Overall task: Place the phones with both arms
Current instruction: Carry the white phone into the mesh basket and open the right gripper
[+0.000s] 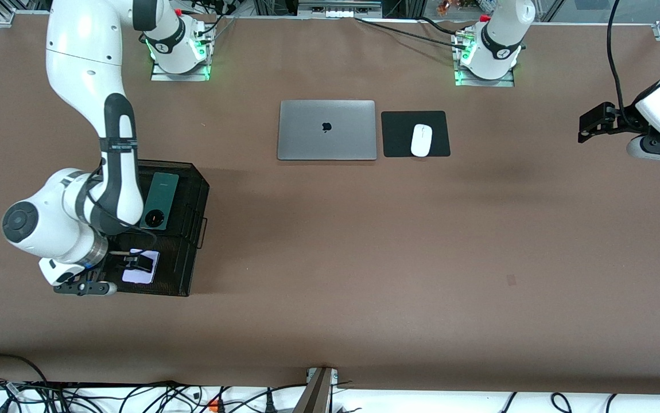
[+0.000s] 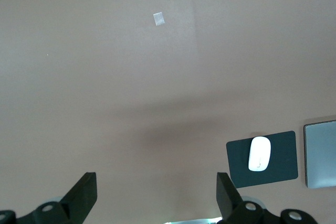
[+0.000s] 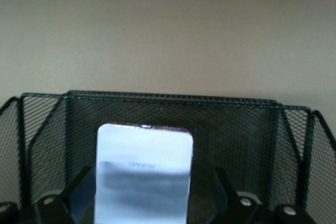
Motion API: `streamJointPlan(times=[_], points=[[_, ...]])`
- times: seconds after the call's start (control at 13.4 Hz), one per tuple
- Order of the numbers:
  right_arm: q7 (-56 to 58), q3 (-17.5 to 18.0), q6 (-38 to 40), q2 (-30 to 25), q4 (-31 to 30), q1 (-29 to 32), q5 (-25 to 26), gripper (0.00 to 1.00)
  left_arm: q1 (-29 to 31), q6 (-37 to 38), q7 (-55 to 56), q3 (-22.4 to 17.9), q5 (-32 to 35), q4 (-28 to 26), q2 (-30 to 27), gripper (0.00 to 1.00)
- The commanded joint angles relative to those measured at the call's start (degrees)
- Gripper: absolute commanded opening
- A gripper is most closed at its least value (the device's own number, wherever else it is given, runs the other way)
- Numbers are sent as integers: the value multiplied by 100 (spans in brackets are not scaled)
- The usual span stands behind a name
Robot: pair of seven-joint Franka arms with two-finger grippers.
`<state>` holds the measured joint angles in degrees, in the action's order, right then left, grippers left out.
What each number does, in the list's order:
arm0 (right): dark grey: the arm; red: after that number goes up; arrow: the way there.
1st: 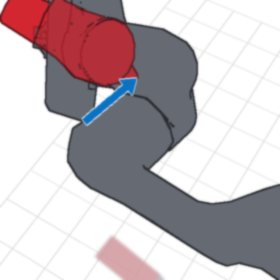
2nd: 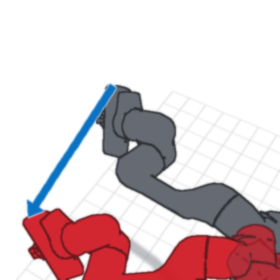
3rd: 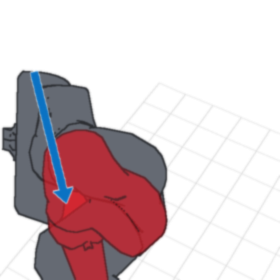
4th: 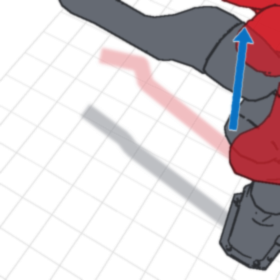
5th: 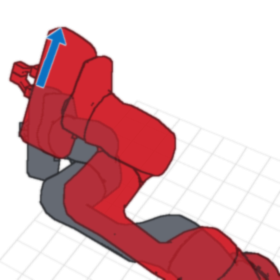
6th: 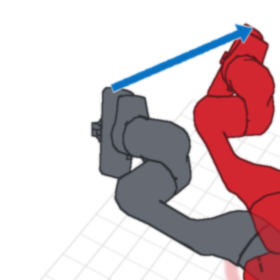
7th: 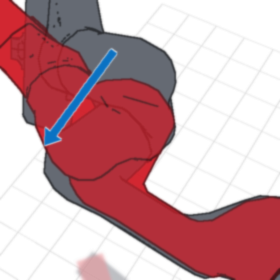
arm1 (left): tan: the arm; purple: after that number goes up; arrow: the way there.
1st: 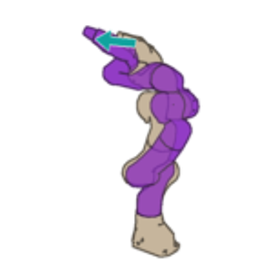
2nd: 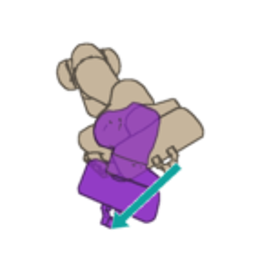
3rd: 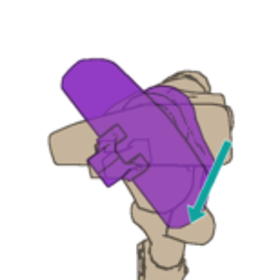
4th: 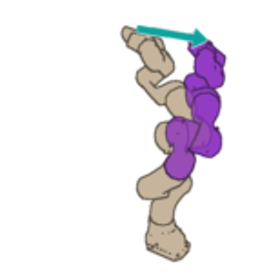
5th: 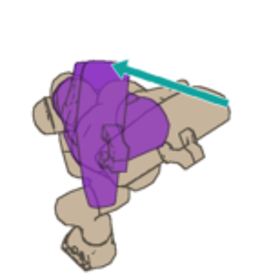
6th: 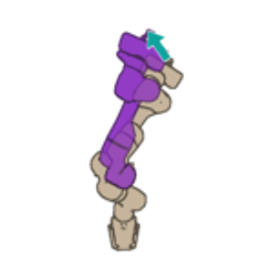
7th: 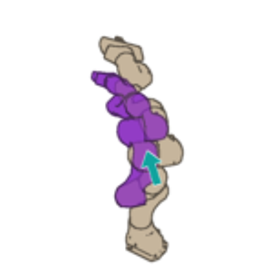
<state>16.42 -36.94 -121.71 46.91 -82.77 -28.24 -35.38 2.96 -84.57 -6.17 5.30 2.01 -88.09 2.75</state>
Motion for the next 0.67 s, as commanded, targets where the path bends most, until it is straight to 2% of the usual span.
streamJointPlan(times=[0.0, 0.3, 0.45, 0.6], points=[[28, -58, 953, -103, 524, 222, 241, 98, -15, -7, -77, 15, 133, 90, 15, 100], [11, -673, 2482, -296, 1051, 109, 304, 98, -42, -7, -68, 15, 125, 99, 15, 100], [-225, -831, 3062, -760, 1061, -40, 347, 98, -42, -24, -68, 15, 107, 107, 33, 100], [-524, -911, 3564, -1130, 1061, -207, 627, 98, -59, -24, -51, 15, 63, 125, 68, 100]])
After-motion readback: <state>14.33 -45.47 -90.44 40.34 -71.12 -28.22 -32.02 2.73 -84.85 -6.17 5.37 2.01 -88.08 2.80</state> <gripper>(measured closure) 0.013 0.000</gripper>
